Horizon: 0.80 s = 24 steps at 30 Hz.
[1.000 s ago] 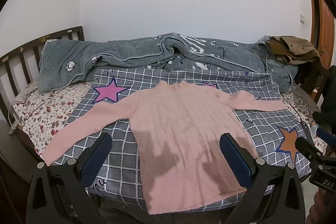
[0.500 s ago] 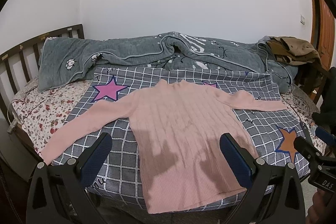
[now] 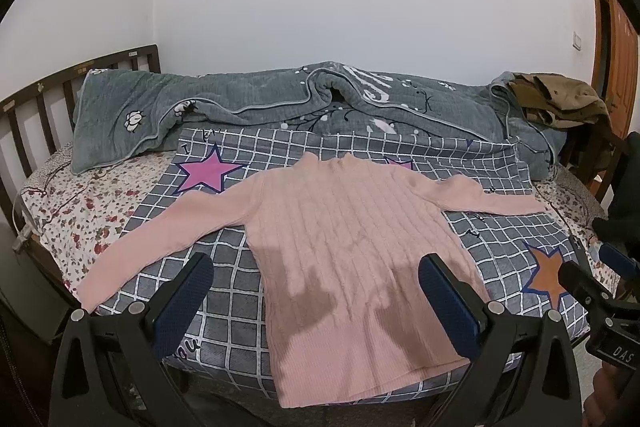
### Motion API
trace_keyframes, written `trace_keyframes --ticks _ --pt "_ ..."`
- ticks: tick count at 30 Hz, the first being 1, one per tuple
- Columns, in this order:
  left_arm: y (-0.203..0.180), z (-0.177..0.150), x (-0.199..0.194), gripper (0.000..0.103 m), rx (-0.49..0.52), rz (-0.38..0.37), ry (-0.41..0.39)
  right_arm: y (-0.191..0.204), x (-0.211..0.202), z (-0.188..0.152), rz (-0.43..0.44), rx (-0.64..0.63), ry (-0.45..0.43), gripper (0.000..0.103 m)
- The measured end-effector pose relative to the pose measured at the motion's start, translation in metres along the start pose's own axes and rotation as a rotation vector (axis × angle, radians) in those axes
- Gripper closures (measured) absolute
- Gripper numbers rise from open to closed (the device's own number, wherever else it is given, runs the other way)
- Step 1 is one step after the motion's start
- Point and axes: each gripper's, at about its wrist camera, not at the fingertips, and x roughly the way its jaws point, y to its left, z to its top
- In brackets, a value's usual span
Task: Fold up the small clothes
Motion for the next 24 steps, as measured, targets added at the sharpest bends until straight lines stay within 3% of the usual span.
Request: trace_keyframes --ticks 24 --pt "0.0048 0.0082 0.0034 0.0 -0.014 0.007 -0.006 0.008 0.0005 0.0012 0.002 -0.011 0.001 0.001"
